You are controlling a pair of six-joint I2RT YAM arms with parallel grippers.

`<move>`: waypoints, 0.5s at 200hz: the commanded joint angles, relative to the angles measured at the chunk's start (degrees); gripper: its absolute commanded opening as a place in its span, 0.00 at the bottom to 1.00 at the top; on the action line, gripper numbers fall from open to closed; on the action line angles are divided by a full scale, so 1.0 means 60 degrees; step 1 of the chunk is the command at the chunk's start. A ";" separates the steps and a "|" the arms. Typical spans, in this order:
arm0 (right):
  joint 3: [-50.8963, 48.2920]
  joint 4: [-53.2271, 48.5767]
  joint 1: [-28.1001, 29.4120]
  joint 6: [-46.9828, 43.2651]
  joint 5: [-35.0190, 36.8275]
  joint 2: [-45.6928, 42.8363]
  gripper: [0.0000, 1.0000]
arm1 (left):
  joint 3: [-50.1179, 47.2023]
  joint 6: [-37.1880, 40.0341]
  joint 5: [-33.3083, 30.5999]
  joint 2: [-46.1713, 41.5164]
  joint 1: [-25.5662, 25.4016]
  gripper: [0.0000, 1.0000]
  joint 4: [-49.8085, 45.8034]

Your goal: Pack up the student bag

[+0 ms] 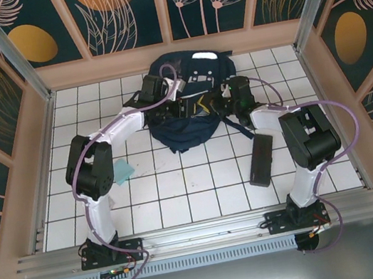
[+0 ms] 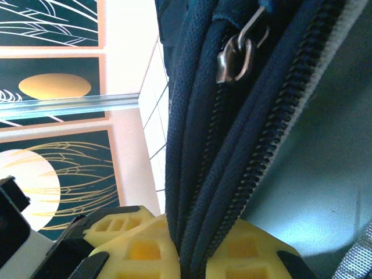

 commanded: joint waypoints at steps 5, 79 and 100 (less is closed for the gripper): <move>0.0387 0.0298 0.0312 -0.0121 -0.0370 0.0108 0.00 | -0.0709 -0.1328 -0.1668 -0.1102 -0.0517 0.39 -0.0425; 0.0849 0.0143 0.0496 0.0163 0.0236 0.0157 0.00 | -0.0308 -0.3060 -0.3058 -0.0977 -0.1436 0.44 -0.1350; 0.0926 0.0210 0.0464 0.0279 0.0271 0.0208 0.00 | -0.0084 -0.3017 -0.3837 -0.0859 -0.1517 0.45 -0.2028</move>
